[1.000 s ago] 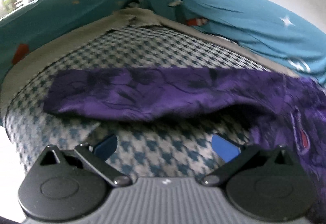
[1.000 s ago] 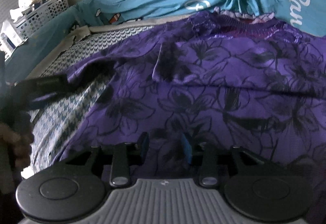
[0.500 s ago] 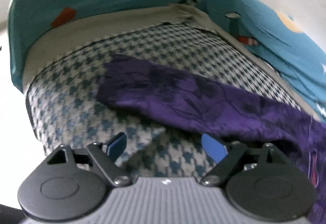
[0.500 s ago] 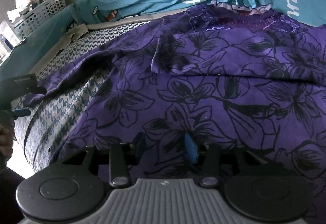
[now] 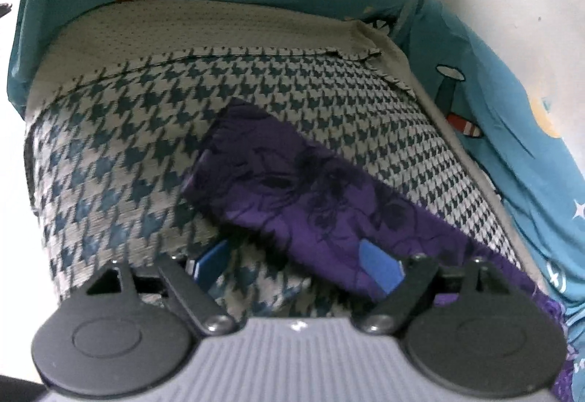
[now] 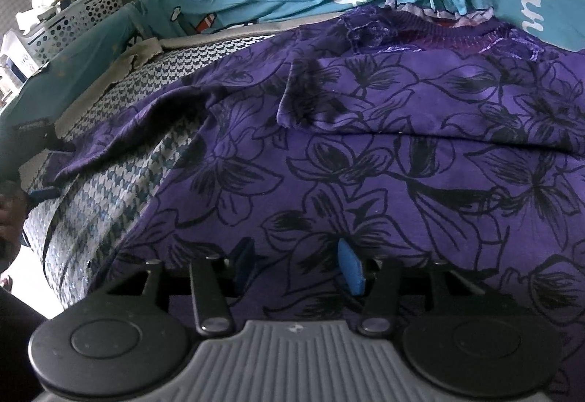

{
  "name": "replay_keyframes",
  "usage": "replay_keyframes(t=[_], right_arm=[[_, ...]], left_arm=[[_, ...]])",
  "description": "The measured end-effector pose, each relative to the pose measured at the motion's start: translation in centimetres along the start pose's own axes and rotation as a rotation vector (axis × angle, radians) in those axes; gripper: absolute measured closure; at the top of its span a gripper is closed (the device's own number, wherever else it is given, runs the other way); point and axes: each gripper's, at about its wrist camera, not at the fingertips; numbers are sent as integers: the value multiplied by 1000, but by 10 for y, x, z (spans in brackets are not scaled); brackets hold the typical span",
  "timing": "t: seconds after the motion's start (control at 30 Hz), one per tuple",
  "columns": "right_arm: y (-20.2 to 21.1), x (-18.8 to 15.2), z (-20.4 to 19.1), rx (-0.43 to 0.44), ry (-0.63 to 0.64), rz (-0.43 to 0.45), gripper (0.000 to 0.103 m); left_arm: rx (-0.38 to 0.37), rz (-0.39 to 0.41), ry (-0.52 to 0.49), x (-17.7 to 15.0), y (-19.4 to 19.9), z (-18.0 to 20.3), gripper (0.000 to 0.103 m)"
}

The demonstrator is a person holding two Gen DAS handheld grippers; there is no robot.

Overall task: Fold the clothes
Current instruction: 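Grasp the other purple sleeve with the left tool and lift it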

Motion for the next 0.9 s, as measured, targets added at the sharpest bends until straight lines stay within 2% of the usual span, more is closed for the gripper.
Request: replay_keyframes(t=[0.13,0.2,0.27,0.37,0.47,0.53,0.7,0.8,0.9], right_arm=[[0,-1,-1,-4,7,3,51],[0,-1,-2,-6,11,4,51],[-1,-1,-2,-9,15,6,51],[-1,-2,-4,-14,25,9,50],[-2,-2,-5,-17,29,12,50],[-2,-2,-4,-17,27,13,50],[-2,-1,-2,-14,2,16,50],[-3,-1,-1,-11,-8,19,50],[-3,0,-1,-8,-15,22,50]], left_arm=[[-14,18,20,1,-6,2,36],[-30,23,33,1,-9,2,50],[-43,26,48,2,-13,2,57],[-73,25,64,1,-15,2,80],[-107,27,75,0,-18,3,93],[-159,39,32,-2,-13,12,94],[-373,21,-194,-20,8,60,94],[-535,-64,-312,-43,16,88,94],[-650,-144,-460,-74,26,114,92]])
Point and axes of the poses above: each gripper's, at about its wrist camera, not at the fingertips, and y roughly against the way its jaws point, z to its right, x to its top, and after that the axes turned 3 degrees about z, right-handed
